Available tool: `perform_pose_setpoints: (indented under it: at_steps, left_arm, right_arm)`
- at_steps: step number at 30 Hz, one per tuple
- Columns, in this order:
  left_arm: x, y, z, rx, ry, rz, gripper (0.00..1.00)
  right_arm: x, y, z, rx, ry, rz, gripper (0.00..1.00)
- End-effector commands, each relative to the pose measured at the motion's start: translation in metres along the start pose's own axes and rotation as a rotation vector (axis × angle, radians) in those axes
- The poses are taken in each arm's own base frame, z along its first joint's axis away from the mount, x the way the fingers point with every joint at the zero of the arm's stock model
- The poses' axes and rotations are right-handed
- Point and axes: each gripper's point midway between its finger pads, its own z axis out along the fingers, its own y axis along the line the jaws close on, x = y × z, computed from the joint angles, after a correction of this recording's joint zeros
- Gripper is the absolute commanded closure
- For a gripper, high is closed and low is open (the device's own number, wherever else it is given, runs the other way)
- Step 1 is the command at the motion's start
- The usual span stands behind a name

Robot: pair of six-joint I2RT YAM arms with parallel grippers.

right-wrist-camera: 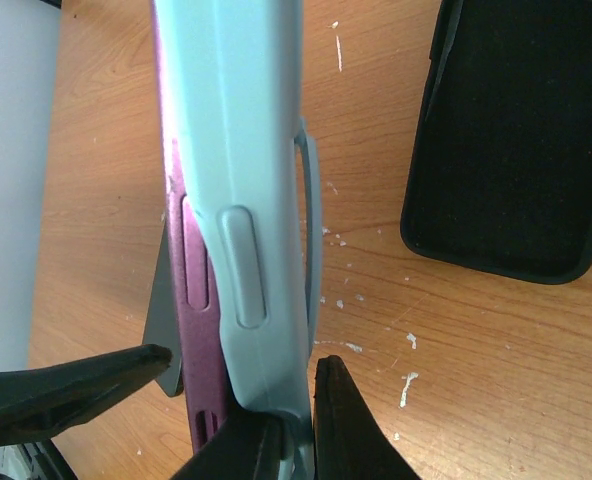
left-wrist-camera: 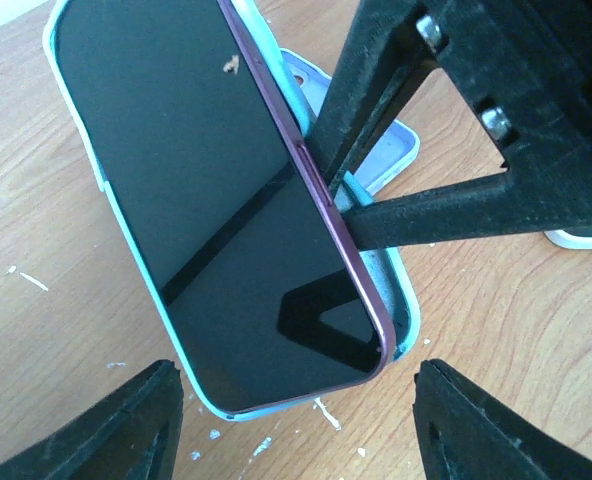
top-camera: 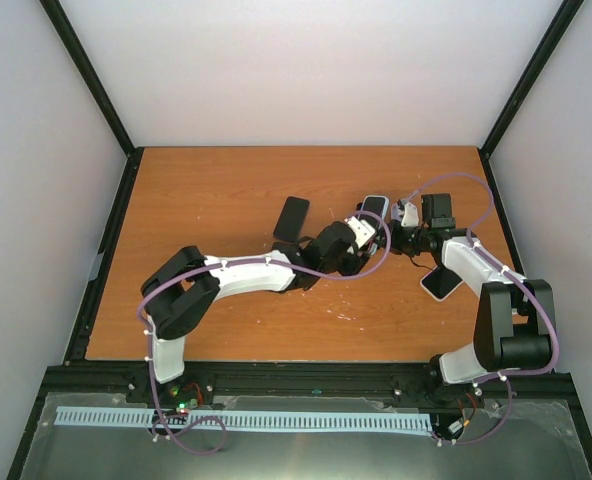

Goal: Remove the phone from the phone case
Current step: Remove the phone case from the phone.

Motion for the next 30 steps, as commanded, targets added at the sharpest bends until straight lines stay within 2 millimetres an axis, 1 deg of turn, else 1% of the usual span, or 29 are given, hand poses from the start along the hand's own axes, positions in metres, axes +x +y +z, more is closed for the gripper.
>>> perform_pose_setpoints:
  at_steps: [1,9,16,18,25,30]
  left_arm:
    - [-0.023,-0.014,0.004,0.034,-0.066,0.021,0.36]
    - [-0.024,-0.002,0.009,-0.056,-0.069,0.031,0.4]
    - [-0.036,-0.003,0.007,-0.057,-0.104,0.044,0.4]
    - [-0.037,-0.002,0.009,-0.07,-0.099,0.057,0.4]
    - [-0.036,0.002,0.018,-0.105,-0.095,0.112,0.4]
    - [-0.028,0.008,0.022,-0.184,-0.072,0.184,0.44]
  right_arm:
    - [-0.014,0.015,-0.009,-0.047,-0.057,-0.044,0.97]
    - [-0.014,0.017,-0.009,-0.059,-0.049,-0.043,0.97]
    - [-0.012,0.017,-0.006,-0.07,-0.03,-0.035,0.97]
    - [-0.011,0.019,-0.006,-0.081,-0.022,-0.03,0.97]
    - [-0.01,0.026,-0.007,-0.115,-0.016,-0.034,0.97]
    - [-0.009,0.032,-0.01,-0.143,-0.016,-0.041,0.97]
